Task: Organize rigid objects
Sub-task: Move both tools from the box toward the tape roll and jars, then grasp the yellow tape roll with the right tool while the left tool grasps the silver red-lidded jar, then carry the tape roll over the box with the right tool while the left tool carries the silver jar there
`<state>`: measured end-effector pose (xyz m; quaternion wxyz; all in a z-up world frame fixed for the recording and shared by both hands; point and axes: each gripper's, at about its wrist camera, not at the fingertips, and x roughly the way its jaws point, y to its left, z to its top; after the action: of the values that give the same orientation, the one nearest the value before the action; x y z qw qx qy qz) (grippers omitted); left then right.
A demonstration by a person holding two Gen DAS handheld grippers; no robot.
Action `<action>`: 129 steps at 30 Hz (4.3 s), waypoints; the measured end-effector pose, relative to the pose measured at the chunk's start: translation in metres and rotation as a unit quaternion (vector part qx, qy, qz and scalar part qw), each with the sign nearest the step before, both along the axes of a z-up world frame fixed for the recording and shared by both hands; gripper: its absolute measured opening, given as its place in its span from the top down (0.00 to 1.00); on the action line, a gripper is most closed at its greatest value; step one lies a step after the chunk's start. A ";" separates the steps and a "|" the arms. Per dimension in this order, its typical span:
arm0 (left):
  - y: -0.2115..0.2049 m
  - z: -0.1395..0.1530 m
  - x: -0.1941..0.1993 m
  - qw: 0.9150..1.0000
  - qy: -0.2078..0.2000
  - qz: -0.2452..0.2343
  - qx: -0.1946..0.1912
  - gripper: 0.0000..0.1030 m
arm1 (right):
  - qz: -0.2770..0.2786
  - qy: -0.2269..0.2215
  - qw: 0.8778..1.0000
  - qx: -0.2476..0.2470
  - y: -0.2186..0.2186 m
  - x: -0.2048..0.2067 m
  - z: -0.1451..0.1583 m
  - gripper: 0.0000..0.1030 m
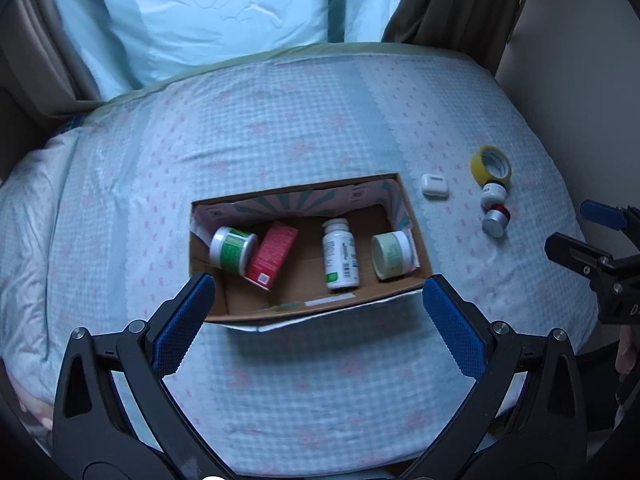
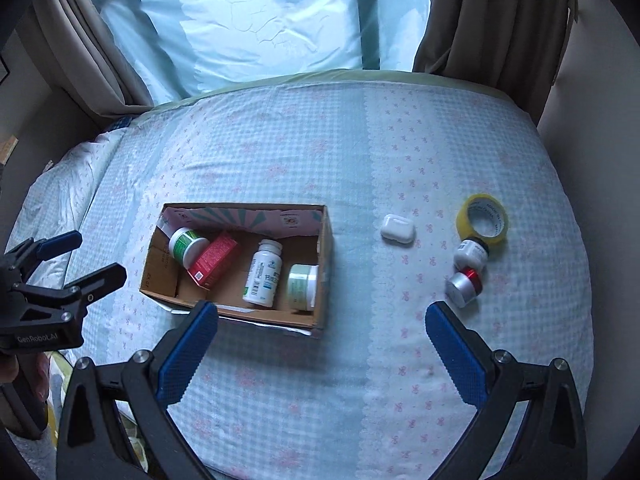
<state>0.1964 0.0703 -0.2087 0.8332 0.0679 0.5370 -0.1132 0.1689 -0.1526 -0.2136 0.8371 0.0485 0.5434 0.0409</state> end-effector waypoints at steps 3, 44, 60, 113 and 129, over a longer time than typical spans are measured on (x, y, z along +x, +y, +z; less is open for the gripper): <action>-0.040 0.001 -0.017 1.000 0.004 0.003 -0.015 0.00 | 0.017 -0.005 1.000 -0.008 -0.040 -0.004 0.006 0.00; -0.369 -0.277 0.035 0.961 0.054 -0.272 -0.016 0.03 | 0.067 0.277 0.958 -0.022 -0.213 0.211 -0.276 0.00; -0.367 -0.291 0.049 0.964 0.048 -0.258 -0.042 0.46 | 0.049 0.277 0.958 -0.053 -0.203 0.218 -0.288 0.03; -0.070 0.023 0.038 0.997 -0.046 -0.026 -0.063 0.46 | 0.112 0.141 0.982 0.047 -0.040 0.155 0.025 0.04; 0.097 -0.052 0.076 0.999 0.021 -0.014 -0.036 0.46 | 0.039 0.191 0.977 0.091 0.116 0.134 -0.080 0.04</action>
<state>0.2721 0.1673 -0.2604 0.8218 0.0436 0.5492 -0.1456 0.3034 -0.0367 -0.2937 0.7079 0.1107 0.6885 0.1126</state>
